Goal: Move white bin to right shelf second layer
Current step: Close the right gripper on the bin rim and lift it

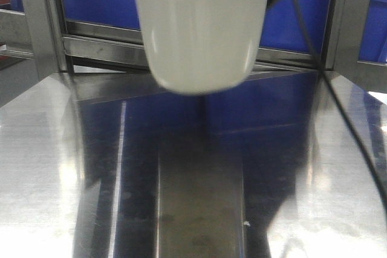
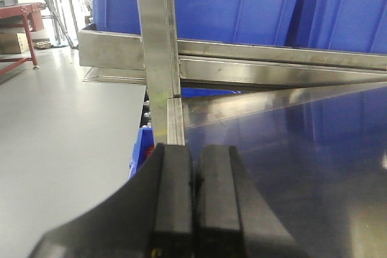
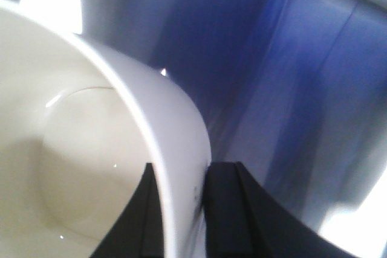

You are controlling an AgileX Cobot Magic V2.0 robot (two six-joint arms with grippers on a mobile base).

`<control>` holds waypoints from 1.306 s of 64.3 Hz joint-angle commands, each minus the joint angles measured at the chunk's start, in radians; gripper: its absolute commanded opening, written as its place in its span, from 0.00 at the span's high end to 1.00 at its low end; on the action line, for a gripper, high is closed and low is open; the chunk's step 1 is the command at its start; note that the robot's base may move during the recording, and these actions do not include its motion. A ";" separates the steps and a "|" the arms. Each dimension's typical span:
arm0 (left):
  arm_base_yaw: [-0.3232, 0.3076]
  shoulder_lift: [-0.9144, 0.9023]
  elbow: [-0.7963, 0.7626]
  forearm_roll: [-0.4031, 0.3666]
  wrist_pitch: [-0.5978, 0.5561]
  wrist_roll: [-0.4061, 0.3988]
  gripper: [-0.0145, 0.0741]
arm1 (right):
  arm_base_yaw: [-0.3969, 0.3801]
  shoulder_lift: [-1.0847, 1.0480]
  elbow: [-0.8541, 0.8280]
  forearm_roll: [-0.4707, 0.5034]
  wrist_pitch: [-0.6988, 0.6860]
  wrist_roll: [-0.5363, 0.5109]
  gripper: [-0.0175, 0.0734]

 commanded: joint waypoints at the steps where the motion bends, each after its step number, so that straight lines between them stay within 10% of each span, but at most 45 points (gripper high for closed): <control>1: -0.004 -0.014 0.037 -0.005 -0.084 -0.004 0.74 | -0.010 -0.122 -0.022 -0.039 -0.110 -0.003 0.77; 51: -0.004 -0.014 0.037 -0.005 -0.084 -0.004 0.74 | -0.316 -0.853 0.610 -0.023 -0.272 0.001 0.77; 84: -0.004 -0.014 0.037 -0.005 -0.084 -0.004 0.74 | -0.357 -1.068 0.777 -0.006 -0.283 0.001 0.77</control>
